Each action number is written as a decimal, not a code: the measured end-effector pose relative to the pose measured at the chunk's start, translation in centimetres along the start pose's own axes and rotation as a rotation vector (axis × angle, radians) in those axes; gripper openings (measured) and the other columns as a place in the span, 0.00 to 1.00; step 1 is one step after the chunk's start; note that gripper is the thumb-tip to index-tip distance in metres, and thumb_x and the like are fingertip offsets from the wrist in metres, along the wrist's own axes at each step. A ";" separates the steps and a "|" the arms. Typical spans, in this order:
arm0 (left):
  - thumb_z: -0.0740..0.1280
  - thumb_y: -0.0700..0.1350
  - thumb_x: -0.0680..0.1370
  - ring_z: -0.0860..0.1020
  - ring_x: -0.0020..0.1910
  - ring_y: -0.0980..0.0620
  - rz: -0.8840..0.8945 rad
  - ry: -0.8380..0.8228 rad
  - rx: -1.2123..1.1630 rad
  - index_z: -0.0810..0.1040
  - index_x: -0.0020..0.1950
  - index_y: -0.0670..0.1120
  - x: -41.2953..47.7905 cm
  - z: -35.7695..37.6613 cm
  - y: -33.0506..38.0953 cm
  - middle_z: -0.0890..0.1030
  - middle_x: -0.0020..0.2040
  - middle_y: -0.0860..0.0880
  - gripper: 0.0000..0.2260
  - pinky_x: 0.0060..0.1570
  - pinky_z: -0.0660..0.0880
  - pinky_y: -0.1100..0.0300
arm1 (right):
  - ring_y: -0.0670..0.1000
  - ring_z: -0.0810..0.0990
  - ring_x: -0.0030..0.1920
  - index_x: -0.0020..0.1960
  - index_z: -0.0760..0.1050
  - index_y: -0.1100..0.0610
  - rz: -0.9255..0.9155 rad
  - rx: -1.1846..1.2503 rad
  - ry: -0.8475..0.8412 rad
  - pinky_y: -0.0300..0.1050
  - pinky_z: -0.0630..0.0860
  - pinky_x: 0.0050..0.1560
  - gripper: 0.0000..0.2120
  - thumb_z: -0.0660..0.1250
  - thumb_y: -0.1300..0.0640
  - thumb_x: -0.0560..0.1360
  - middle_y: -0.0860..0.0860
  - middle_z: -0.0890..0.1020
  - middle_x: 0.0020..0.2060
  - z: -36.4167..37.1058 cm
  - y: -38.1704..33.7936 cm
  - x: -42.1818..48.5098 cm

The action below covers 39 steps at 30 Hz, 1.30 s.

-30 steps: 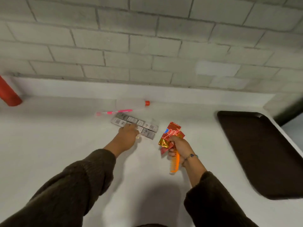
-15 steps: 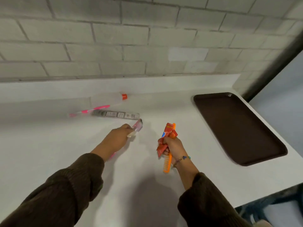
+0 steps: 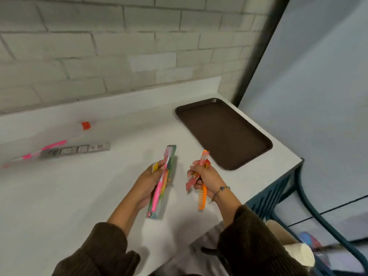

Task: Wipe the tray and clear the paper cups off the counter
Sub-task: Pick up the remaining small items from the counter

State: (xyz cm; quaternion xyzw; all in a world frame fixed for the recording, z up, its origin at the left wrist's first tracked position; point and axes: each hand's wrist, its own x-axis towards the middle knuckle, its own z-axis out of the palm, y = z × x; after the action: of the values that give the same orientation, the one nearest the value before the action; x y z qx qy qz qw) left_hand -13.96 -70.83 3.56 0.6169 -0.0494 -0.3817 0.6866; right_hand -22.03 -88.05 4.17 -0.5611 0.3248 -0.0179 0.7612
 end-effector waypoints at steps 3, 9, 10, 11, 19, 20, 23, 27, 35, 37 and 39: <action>0.66 0.49 0.76 0.76 0.30 0.55 -0.023 -0.076 0.062 0.74 0.61 0.51 0.4 5.1 -1.4 0.77 0.34 0.49 0.14 0.31 0.74 0.61 | 0.56 0.76 0.27 0.47 0.65 0.57 -0.028 -0.008 0.048 0.39 0.61 0.25 0.04 0.59 0.57 0.78 0.57 0.84 0.36 -5.8 -0.1 -1.3; 0.70 0.46 0.74 0.76 0.35 0.52 -0.128 -0.207 0.139 0.74 0.60 0.55 0.5 17.0 -5.7 0.78 0.41 0.46 0.16 0.38 0.75 0.58 | 0.56 0.79 0.28 0.45 0.70 0.61 -0.021 0.105 0.220 0.44 0.77 0.29 0.05 0.59 0.59 0.77 0.60 0.84 0.32 -21.0 1.1 -4.2; 0.70 0.45 0.73 0.77 0.35 0.52 -0.139 -0.227 0.147 0.74 0.60 0.54 0.2 18.7 -6.8 0.79 0.42 0.46 0.16 0.38 0.75 0.59 | 0.55 0.79 0.26 0.45 0.70 0.61 -0.001 0.088 0.245 0.44 0.76 0.29 0.05 0.60 0.60 0.77 0.59 0.83 0.29 -23.4 1.5 -4.6; 0.71 0.43 0.73 0.77 0.34 0.54 -0.145 -0.246 0.157 0.74 0.60 0.53 0.0 20.4 -8.0 0.80 0.43 0.47 0.17 0.36 0.76 0.60 | 0.54 0.78 0.23 0.44 0.71 0.61 0.033 0.056 0.276 0.45 0.76 0.28 0.05 0.60 0.60 0.77 0.59 0.81 0.27 -25.8 1.9 -5.2; 0.64 0.36 0.76 0.72 0.26 0.56 -0.373 -0.276 0.168 0.73 0.55 0.40 -0.9 32.1 -16.9 0.74 0.31 0.48 0.09 0.24 0.72 0.66 | 0.59 0.80 0.42 0.58 0.71 0.62 0.416 -0.798 0.185 0.46 0.75 0.41 0.11 0.61 0.61 0.77 0.62 0.79 0.44 -40.0 10.2 -7.9; 0.64 0.36 0.76 0.72 0.26 0.55 -0.420 -0.278 0.153 0.72 0.56 0.40 -1.2 33.3 -17.9 0.74 0.30 0.48 0.09 0.24 0.73 0.65 | 0.55 0.78 0.37 0.56 0.70 0.60 0.474 -0.782 0.164 0.44 0.75 0.38 0.09 0.61 0.63 0.76 0.59 0.77 0.40 -41.3 11.5 -8.4; 0.64 0.38 0.77 0.74 0.27 0.55 -0.514 -0.270 0.211 0.72 0.58 0.41 -2.1 35.3 -20.0 0.74 0.33 0.47 0.10 0.27 0.74 0.64 | 0.48 0.71 0.31 0.54 0.66 0.54 0.596 -0.601 0.192 0.38 0.75 0.27 0.09 0.59 0.64 0.76 0.51 0.71 0.34 -42.8 14.1 -9.3; 0.63 0.39 0.78 0.74 0.31 0.55 -0.535 -0.269 0.379 0.73 0.56 0.43 -2.9 37.0 -21.8 0.75 0.36 0.47 0.07 0.30 0.76 0.63 | 0.60 0.77 0.41 0.63 0.68 0.62 0.662 -0.427 0.196 0.57 0.77 0.47 0.14 0.58 0.59 0.79 0.61 0.76 0.47 -42.4 15.5 -8.1; 0.60 0.37 0.77 0.75 0.40 0.49 -0.469 -0.252 0.597 0.69 0.62 0.39 -1.4 40.8 -24.2 0.75 0.45 0.43 0.13 0.40 0.76 0.58 | 0.58 0.74 0.62 0.65 0.71 0.61 0.456 -0.749 0.087 0.49 0.70 0.64 0.19 0.60 0.53 0.78 0.59 0.76 0.62 -42.7 15.8 -7.8; 0.60 0.39 0.78 0.74 0.41 0.53 -0.431 -0.257 0.604 0.68 0.62 0.48 -0.8 42.3 -24.9 0.74 0.46 0.48 0.13 0.37 0.74 0.67 | 0.57 0.76 0.60 0.62 0.75 0.58 0.431 -0.778 0.110 0.47 0.70 0.61 0.19 0.60 0.48 0.78 0.58 0.79 0.59 -43.2 15.7 -8.7; 0.61 0.44 0.79 0.73 0.48 0.54 -0.442 -0.267 0.603 0.66 0.63 0.52 -0.4 43.2 -25.4 0.72 0.53 0.50 0.12 0.40 0.71 0.70 | 0.56 0.77 0.58 0.59 0.77 0.56 0.407 -0.809 0.113 0.45 0.70 0.57 0.19 0.62 0.44 0.76 0.57 0.80 0.57 -43.6 15.5 -9.5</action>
State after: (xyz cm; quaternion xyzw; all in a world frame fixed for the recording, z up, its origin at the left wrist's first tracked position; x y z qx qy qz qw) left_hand -49.30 -104.24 -8.57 0.7315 -0.1140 -0.5653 0.3637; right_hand -57.15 -115.37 -11.69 -0.7362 0.4502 0.2301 0.4498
